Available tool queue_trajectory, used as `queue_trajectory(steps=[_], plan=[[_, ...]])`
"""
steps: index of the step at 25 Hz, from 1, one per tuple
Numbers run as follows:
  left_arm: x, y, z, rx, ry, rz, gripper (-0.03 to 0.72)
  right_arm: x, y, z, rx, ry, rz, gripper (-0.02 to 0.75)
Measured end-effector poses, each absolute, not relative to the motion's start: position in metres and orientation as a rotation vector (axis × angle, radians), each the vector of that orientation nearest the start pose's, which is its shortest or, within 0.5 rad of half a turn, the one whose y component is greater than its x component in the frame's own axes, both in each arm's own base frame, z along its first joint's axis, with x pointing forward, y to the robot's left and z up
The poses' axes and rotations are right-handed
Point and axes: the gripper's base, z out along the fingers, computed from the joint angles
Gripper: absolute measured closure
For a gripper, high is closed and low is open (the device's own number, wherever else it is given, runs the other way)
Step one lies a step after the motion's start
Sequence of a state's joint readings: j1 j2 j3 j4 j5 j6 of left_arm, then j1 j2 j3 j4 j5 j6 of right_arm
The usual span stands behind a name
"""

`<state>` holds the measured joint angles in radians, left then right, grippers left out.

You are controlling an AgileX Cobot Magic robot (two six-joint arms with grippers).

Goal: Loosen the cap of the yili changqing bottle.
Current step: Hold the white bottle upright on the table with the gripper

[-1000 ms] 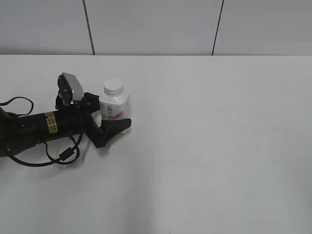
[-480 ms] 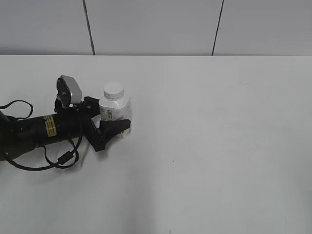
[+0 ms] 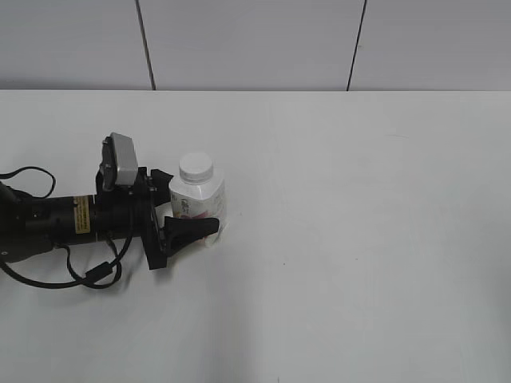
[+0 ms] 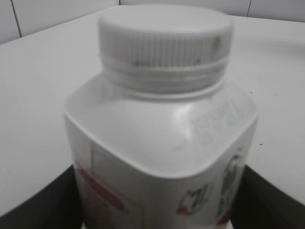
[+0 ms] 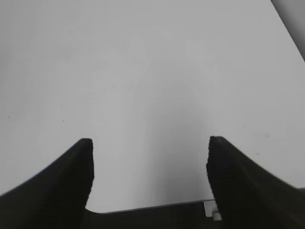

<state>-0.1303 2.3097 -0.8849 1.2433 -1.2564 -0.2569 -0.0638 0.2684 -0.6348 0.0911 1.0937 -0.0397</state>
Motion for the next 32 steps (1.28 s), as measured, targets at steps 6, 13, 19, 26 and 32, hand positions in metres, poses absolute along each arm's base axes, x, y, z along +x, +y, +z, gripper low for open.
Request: queue_trajectory(steps=[6,13,19,26,32], plan=[[0.318,-0.124,0.046,1.147,1.527,-0.942,0.185,0.077,0.003,0.343,-0.032,2.395,0.043,0.155],[0.318,-0.124,0.046,1.146,1.527,-0.942,0.185,0.146,-0.001,0.375,-0.123,2.522,0.034,0.155],[0.318,-0.124,0.046,1.145,1.525,-0.943,0.185,0.194,0.004,0.386,-0.163,2.567,0.08,0.155],[0.318,-0.124,0.046,1.145,1.526,-0.944,0.185,0.248,0.034,0.376,-0.352,2.642,0.097,0.16],[0.317,-0.124,0.046,1.145,1.525,-0.945,0.185,0.288,0.08,0.369,-0.553,2.645,0.11,0.199]])
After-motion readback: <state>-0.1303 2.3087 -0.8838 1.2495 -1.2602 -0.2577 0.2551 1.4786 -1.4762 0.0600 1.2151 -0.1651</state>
